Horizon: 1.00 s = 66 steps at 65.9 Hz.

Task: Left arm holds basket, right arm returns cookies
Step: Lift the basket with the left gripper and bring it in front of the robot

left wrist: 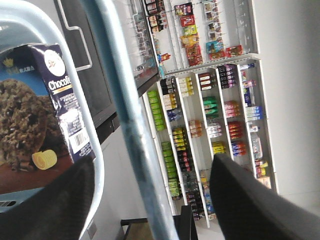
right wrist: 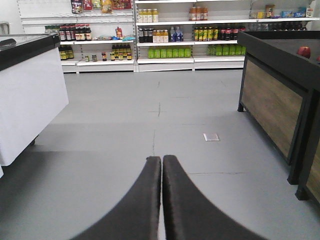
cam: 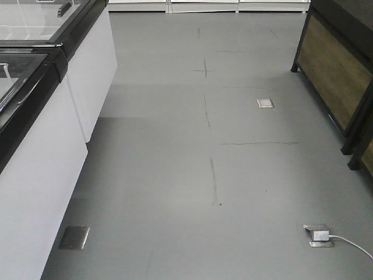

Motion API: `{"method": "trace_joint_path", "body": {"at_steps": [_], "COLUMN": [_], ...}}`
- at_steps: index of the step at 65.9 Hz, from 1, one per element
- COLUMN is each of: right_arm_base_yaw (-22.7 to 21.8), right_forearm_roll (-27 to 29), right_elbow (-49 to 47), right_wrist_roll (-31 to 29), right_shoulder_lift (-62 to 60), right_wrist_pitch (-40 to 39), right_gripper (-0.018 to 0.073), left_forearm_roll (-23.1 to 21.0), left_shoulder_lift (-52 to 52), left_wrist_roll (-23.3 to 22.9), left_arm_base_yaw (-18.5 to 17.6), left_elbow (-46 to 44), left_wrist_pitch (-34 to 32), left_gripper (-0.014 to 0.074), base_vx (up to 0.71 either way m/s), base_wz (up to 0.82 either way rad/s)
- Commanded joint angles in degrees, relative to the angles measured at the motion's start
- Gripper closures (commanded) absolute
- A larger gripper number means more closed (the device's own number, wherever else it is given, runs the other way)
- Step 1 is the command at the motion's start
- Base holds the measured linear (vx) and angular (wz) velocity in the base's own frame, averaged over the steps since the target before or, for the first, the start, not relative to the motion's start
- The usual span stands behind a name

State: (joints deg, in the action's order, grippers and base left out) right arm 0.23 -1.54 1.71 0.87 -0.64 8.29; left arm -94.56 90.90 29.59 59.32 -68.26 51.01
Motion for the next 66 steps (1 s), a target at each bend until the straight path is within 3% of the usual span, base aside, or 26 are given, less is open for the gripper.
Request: {"method": "trace_joint_path", "body": {"at_steps": [1,34,41,51,66], "right_arm_base_yaw": [0.03,0.03,0.03,0.03,0.03], "right_forearm_roll": [-0.23,-0.23,-0.23,-0.23,-0.23], "right_elbow": [-0.06,-0.06,-0.06,-0.06,-0.06], "right_wrist_roll": [-0.07,-0.07,-0.07,-0.07,-0.07], "right_shoulder_lift": [-0.58,-0.58,-0.58,-0.58,-0.58], "right_wrist_pitch": [-4.49,-4.49,-4.49,-4.49,-4.49], "right_gripper": [0.0568,0.0568,0.0568,0.0568,0.0568], "left_forearm_roll": [-4.99,-4.99,-5.07,-5.07,-5.07], "left_shoulder_lift": [-1.2,4.05,4.05,4.05,3.92], "left_wrist_roll": [1.28,1.62,1.62,0.61,-0.76], "left_arm_base_yaw": [0.19,0.0,0.0,0.0,-3.72], "left_elbow": [-1.9,-9.12,-9.12,-9.12,-13.48], "left_wrist_pitch": [2.4,6.3,6.3,7.44,8.06], "left_gripper": [0.0159,0.0226,0.0334,0.0605,0.0604], "base_vx": [0.0,0.0,0.0,0.0,0.0], "base_wz": [0.0,0.0,0.0,0.0,0.0]}}
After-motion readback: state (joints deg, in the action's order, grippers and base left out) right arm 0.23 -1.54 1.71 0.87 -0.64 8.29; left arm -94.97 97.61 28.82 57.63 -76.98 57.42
